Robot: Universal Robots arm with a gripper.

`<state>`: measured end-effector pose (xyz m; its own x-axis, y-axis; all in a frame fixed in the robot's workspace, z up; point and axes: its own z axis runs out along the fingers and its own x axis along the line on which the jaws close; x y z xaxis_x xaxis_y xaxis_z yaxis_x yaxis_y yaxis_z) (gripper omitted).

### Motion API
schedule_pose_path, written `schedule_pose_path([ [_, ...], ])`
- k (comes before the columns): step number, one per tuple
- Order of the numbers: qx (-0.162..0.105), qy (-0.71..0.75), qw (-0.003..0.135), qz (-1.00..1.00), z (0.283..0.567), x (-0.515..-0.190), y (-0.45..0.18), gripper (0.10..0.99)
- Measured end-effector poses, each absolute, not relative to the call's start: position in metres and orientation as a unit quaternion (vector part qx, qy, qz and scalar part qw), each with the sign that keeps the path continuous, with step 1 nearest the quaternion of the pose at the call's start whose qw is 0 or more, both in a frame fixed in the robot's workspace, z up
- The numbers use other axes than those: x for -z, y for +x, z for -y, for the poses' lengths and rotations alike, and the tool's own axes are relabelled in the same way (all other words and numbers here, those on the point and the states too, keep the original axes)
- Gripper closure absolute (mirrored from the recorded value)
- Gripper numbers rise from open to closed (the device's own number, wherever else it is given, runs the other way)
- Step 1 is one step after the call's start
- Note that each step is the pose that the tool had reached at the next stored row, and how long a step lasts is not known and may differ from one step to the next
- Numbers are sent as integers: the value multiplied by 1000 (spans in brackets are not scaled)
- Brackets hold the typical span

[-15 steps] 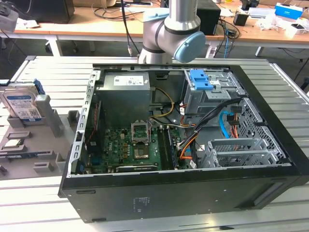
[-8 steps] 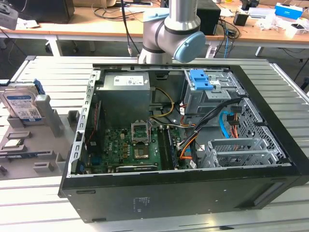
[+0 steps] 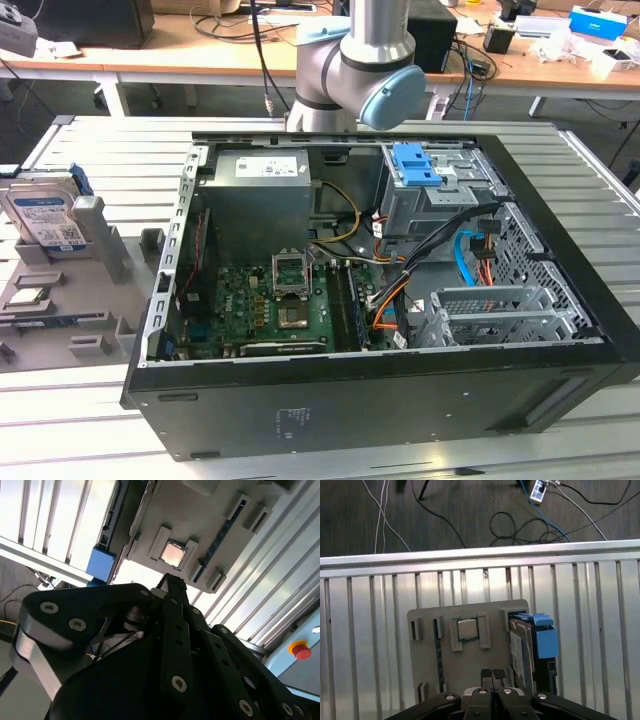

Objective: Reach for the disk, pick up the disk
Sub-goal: 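Pick up the disk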

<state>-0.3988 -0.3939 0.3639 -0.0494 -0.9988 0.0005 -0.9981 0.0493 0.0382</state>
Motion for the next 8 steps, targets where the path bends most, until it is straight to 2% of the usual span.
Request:
schedule_pose_path([
  [8, 14, 697, 13, 717, 394, -364, -399, 980],
])
